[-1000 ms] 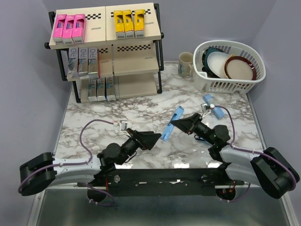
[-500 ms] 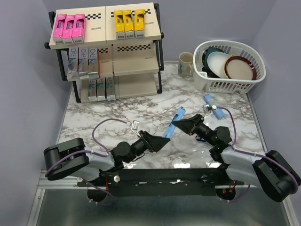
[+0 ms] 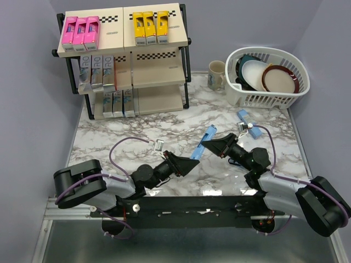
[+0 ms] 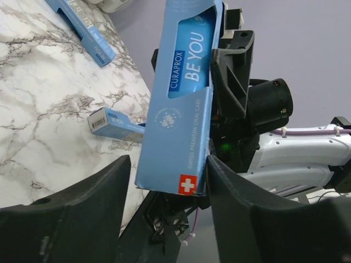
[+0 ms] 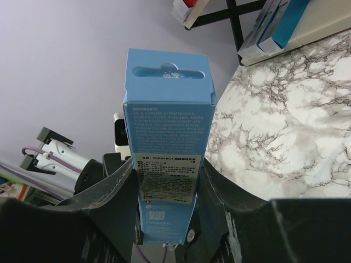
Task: Place and organize the toothpastes onto the shelf
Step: Pick up the toothpaste from the center of the board.
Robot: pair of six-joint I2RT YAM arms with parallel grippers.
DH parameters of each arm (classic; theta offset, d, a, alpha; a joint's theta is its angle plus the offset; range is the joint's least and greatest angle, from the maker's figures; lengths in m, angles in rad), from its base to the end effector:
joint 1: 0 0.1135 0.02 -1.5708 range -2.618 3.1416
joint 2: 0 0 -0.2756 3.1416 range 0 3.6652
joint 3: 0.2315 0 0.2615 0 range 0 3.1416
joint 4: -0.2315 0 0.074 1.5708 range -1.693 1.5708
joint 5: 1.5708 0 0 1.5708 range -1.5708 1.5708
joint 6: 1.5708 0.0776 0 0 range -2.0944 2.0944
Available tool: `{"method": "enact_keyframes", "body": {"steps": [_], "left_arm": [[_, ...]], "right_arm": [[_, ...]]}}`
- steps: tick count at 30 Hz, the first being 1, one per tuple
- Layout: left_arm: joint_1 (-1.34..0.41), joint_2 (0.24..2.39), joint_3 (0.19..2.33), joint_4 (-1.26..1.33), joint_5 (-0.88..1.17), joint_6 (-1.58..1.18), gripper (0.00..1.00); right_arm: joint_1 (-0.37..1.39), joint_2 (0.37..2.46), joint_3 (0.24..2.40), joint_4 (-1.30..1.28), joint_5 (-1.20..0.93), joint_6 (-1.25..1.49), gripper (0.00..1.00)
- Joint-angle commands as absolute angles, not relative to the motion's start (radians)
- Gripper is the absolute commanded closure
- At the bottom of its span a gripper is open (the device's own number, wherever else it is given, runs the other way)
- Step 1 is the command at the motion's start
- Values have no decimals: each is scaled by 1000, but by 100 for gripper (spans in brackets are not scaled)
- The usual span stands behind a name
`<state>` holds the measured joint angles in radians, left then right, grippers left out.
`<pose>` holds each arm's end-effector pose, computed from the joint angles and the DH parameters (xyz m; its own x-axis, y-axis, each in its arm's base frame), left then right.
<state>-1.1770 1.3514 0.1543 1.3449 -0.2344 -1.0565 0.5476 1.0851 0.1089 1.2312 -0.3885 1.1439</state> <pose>0.1151 -0.2301 0.1895 -0.6775 -0.5765 -0.4568 0.4477 0.1695 -0.8780 0.1766 0.1421 0.2168 -0.6343 0.5999 -0.4876 -0.5251 0.1286 0.8413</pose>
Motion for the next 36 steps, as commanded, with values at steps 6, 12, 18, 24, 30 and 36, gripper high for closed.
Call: {"method": "enact_keyframes", "body": {"steps": [6, 12, 18, 24, 30, 36], "left_arm": [[-1174, 1355, 189, 1683, -256, -1040, 52], [-1175, 1341, 178, 1678, -265, -1031, 64], [-1175, 1260, 152, 1536, -304, -970, 69], [-1175, 1028, 202, 1058, -391, -826, 72], [-1175, 833, 349, 535, -557, -652, 73], [-1175, 831, 580, 175, -825, -462, 74]], "right_arm": [[549, 1108, 101, 1289, -380, 1143, 57], [549, 1112, 97, 1286, -380, 1128, 48], [549, 1029, 101, 1125, -354, 1048, 25], [549, 796, 147, 768, -276, 885, 10], [549, 548, 221, 378, -117, 658, 5], [549, 446, 224, 215, 92, 502, 4]]}}
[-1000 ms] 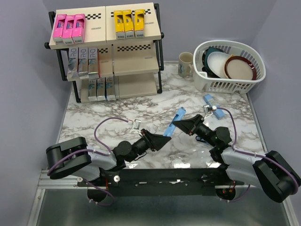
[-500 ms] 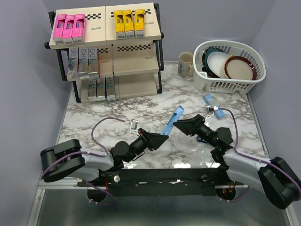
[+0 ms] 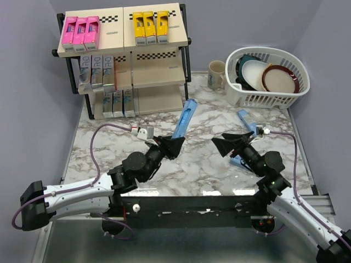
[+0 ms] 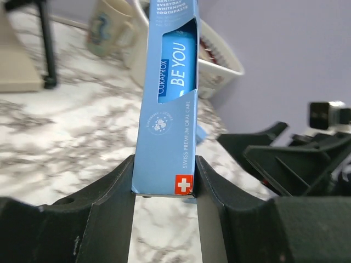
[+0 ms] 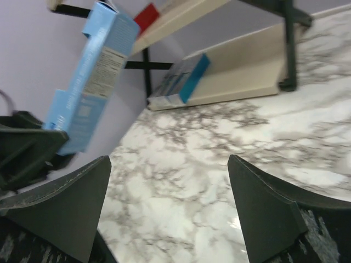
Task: Place and organize the toothpastes onto the shelf
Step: Pick up the toothpaste from the center of the board, then place the toothpaste on the shelf.
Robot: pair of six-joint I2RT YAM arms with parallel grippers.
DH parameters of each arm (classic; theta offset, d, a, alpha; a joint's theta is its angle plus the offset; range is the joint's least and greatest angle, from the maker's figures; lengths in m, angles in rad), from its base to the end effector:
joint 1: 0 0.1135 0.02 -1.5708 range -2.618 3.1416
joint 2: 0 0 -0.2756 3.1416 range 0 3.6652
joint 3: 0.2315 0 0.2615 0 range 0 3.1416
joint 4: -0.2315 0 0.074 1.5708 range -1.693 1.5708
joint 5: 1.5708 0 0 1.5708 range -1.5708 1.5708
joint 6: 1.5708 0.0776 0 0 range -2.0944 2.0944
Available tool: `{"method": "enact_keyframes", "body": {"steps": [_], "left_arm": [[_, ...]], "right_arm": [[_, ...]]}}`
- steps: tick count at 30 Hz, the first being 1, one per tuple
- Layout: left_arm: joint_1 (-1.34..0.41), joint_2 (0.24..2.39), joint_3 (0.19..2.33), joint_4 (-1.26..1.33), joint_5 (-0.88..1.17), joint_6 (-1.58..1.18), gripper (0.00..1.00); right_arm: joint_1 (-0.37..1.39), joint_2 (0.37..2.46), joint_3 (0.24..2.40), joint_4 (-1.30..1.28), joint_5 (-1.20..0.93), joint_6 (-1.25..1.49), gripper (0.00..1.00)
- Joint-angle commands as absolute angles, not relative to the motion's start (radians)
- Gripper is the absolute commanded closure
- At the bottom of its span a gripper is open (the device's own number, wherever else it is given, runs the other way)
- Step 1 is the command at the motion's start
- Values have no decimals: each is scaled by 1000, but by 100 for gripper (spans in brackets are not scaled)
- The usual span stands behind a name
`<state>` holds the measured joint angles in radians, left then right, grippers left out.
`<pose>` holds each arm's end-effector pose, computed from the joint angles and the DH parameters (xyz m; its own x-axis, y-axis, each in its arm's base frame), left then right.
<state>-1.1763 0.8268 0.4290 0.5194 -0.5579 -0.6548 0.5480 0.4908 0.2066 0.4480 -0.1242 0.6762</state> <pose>0.1263 -0.1966 0.2900 -0.3170 -0.5828 -0.7482 0.4894 0.5752 -0.6554 0.1547 0.1057 0.2542 -0.2803 0.5565 -0.7822 -0.5717 0.5578 0.6017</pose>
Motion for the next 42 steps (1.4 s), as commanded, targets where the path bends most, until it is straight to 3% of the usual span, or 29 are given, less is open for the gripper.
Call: {"method": "enact_keyframes", "body": {"steps": [1, 5, 13, 23, 28, 42], "left_arm": [[-1175, 848, 650, 140, -854, -444, 74], [-1143, 960, 840, -104, -1000, -414, 74], [-916, 1115, 1049, -178, -928, -332, 74], [-660, 1305, 1166, -8, -784, -213, 74], [-591, 1388, 1176, 146, -743, -140, 73], [-459, 1537, 1235, 276, -606, -107, 66]], "right_arm": [[549, 440, 221, 195, 110, 486, 4], [549, 445, 224, 160, 169, 422, 4], [549, 371, 157, 181, 245, 383, 2], [549, 298, 106, 190, 278, 400, 2], [549, 336, 106, 212, 267, 402, 2], [549, 345, 98, 227, 238, 407, 2]]}}
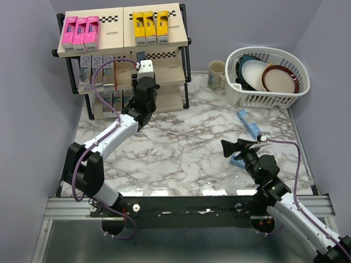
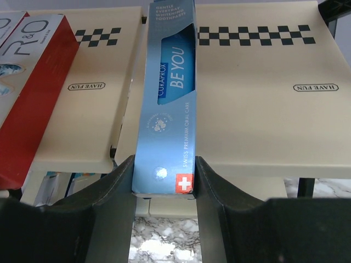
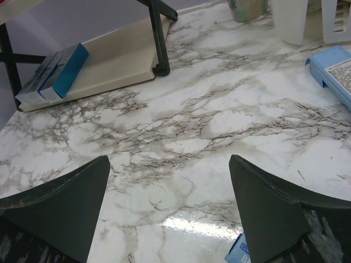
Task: Place and organize the toothpastes onto the shelf
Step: Place the toothpaste on the shelf.
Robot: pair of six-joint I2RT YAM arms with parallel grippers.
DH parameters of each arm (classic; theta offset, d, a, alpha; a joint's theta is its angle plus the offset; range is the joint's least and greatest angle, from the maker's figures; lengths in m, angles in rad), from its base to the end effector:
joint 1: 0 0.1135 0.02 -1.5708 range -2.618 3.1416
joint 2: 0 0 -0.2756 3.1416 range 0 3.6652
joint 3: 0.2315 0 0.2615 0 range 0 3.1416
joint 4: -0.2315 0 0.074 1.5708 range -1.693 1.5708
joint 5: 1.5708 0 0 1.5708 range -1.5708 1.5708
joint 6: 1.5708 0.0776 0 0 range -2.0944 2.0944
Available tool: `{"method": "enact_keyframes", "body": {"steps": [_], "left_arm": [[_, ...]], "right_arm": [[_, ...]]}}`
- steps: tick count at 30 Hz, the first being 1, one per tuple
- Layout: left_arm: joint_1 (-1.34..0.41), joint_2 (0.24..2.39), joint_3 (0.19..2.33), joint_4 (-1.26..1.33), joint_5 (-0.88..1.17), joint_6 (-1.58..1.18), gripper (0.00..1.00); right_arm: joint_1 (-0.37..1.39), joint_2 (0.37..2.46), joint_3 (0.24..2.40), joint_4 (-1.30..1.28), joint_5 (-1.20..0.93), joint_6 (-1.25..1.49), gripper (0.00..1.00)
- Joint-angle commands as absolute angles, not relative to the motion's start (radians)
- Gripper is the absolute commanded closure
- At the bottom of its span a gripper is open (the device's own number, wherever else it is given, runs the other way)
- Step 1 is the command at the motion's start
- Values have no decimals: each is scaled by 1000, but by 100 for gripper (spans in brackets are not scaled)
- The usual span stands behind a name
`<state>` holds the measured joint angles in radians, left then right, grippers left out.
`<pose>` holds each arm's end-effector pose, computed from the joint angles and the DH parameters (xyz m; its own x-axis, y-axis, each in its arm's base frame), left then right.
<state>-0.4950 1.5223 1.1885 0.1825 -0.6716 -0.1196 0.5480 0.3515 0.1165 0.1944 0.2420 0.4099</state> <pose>0.3749 -0.1475 0.3418 -0.1115 -0.0460 -0.9927 -0.1840 0.9826 -0.0248 0.1565 0.0737 0.2014 -0.1519 0.3606 -0.9203 -0.2626 0.8829 0.3893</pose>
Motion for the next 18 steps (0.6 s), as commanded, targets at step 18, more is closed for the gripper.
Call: {"method": "enact_keyframes", "body": {"steps": [18], "left_arm": [[-417, 1632, 1243, 344, -566, -66, 56]], "right_arm": [[549, 390, 104, 241, 218, 399, 2]]}}
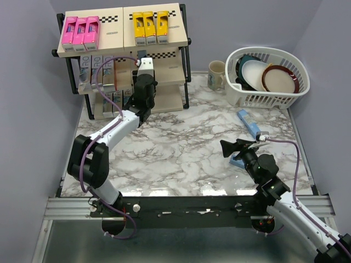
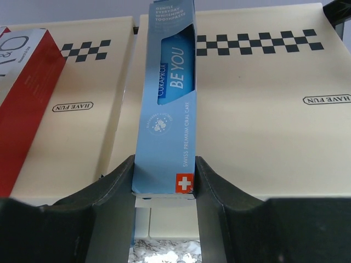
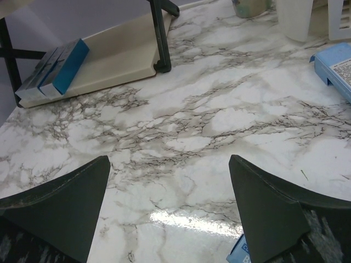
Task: Place and organize the toothpastes onto the shelf
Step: Place the toothpaste on the shelf.
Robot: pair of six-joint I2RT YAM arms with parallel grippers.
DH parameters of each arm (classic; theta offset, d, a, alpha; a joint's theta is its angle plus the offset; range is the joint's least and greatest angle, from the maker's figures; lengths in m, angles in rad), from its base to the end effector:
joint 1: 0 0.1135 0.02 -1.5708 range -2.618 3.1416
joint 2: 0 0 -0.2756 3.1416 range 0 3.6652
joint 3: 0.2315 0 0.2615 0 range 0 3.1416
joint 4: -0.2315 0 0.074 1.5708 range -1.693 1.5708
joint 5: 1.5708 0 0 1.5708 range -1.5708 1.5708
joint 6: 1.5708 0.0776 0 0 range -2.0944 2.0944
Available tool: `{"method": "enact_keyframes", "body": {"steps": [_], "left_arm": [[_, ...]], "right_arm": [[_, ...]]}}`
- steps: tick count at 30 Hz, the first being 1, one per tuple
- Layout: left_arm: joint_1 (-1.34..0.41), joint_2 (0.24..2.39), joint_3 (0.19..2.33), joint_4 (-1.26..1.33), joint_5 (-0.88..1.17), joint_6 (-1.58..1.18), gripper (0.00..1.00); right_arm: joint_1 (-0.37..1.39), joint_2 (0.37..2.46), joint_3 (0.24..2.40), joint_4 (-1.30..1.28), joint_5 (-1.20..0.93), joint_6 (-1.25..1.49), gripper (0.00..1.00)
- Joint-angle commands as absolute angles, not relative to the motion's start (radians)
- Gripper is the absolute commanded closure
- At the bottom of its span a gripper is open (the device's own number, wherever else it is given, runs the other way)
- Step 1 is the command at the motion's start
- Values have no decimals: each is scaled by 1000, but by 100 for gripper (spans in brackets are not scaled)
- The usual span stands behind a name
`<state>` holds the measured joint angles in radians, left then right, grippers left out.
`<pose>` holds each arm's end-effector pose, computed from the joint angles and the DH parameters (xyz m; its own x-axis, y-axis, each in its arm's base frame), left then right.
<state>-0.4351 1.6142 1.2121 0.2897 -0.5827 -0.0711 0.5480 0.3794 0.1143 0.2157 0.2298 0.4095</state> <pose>0.4057 -0.1415 0.3289 -0.0912 -0.0230 -0.9956 -0.1508 0.9885 -0.0090 0.1584 0.0759 0.1994 -0.1633 0.3545 -0.9207 -0.2704 0.8814 0.3874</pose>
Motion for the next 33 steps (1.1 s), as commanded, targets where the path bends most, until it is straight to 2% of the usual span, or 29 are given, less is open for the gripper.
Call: {"method": "enact_keyframes", "body": {"steps": [1, 6, 13, 19, 25, 33], "left_arm": [[-417, 1635, 1243, 344, -566, -67, 54], [-414, 1632, 1243, 341, -555, -80, 44], [-414, 1589, 1220, 334, -534, -89, 21], [-414, 1508, 1189, 302, -485, -132, 9], [-431, 1376, 1135, 186, -408, -228, 1], [-498, 1165, 1045, -107, -263, -327, 1]], "right_arm": [[549, 396, 106, 242, 216, 399, 2], [549, 405, 109, 244, 212, 396, 2], [549, 408, 110, 244, 209, 391, 3], [549, 408, 110, 244, 206, 390, 2], [549, 411, 115, 255, 169, 388, 2], [549, 488, 266, 65, 193, 426, 0]]}}
